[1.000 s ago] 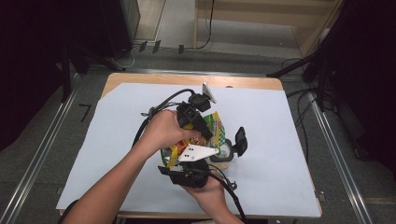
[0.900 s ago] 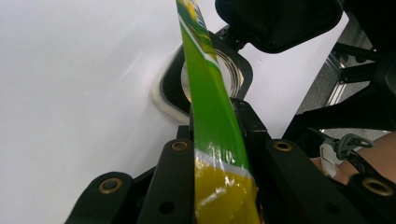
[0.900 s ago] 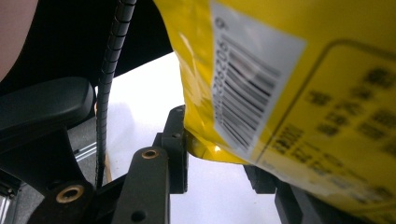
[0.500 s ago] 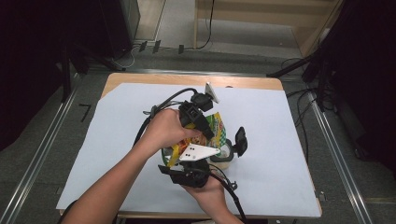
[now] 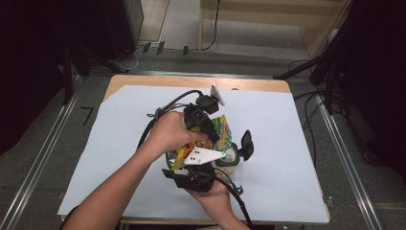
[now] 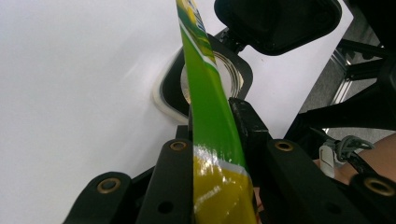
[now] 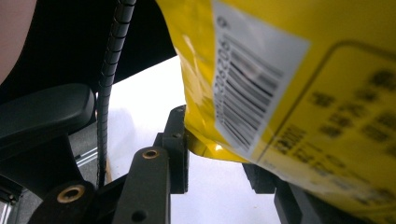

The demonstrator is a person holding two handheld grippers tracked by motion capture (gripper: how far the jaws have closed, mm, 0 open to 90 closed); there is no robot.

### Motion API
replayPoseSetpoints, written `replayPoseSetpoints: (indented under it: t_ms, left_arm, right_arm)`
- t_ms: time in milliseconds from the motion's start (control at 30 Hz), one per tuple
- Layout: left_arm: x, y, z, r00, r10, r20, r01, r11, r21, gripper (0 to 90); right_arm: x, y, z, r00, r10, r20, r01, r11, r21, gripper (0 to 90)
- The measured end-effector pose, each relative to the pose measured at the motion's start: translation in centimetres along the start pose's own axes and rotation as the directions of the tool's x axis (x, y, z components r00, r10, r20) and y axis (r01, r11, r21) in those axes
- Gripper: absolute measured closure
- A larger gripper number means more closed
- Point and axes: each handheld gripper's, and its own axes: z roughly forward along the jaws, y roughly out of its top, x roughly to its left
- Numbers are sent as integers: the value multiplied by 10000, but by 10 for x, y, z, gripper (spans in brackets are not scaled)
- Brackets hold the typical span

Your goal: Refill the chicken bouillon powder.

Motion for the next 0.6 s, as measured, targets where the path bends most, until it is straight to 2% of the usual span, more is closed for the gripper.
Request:
replayPoseSetpoints:
  t_ms: [600]
  left_arm:
    - [7, 1, -7, 9998, -201, -93, 200, 9998, -82, 797]
  right_arm:
    - [-5, 7, 4, 9997, -123, -220, 123, 9999, 16, 667]
